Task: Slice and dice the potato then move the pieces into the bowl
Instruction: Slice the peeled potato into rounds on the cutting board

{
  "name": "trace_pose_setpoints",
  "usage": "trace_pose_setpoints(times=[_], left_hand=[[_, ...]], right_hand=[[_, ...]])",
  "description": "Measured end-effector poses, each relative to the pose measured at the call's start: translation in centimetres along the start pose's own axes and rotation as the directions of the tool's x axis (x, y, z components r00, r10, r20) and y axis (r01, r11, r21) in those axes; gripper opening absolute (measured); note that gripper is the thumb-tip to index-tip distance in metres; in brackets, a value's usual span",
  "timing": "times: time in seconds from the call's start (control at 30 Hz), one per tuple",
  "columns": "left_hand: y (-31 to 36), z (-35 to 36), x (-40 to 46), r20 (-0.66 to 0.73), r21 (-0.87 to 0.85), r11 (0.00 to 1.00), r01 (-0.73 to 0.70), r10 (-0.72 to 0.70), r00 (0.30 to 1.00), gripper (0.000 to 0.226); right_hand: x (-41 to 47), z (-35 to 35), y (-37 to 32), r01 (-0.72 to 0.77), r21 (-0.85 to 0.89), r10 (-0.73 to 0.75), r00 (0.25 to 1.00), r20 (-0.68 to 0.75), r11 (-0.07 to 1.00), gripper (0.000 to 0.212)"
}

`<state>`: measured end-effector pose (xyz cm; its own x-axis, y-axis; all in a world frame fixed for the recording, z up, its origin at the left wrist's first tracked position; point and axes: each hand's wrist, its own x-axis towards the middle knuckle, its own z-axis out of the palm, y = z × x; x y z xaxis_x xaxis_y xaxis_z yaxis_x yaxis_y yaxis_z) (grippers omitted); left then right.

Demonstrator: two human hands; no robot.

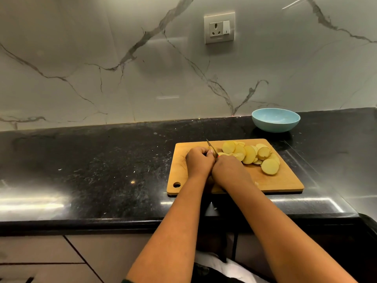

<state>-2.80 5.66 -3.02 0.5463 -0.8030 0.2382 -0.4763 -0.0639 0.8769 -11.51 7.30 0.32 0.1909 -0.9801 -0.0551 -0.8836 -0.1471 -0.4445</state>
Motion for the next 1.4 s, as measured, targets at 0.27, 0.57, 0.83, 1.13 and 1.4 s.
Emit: trace_pose_setpoints(times=[0.27,0.57,0.83,1.13,1.4], left_hand=[[-0.1,0.1,-0.1,-0.002,-0.088,0.994,0.056,-0.057,0.998,0.018],[-0.2,-0.1,0.0,-0.005,-0.156,0.979,0.132,-0.135,0.991,0.01],[0.5,-0.7,-1.1,-0.001,-0.096,0.988,0.125,-0.126,0.992,0.037],[0.1,-0.8,-1.0,0.024,-0.136,0.986,0.1,-0.097,0.995,0.032],[0.7,-0.2,-0.7,0.348,-0.012,1.0,-0.014,0.018,0.937,0.025]], right_hand=[[-0.4,0.0,0.3,0.009,-0.165,-0.004,0.999,0.032,0.986,0.023],[-0.5,-0.8,1.3,-0.019,-0.216,0.045,0.992,0.118,0.976,0.022],[-1.5,-5.2,5.3,0.078,-0.293,0.01,0.958,0.287,0.953,0.027],[-0.7,-6.0,8.9,0.004,-0.004,-0.004,0.998,-0.065,1.0,0.042],[1.8,-5.8,11.9,0.055,0.095,-0.026,0.959,-0.283,0.994,0.037]])
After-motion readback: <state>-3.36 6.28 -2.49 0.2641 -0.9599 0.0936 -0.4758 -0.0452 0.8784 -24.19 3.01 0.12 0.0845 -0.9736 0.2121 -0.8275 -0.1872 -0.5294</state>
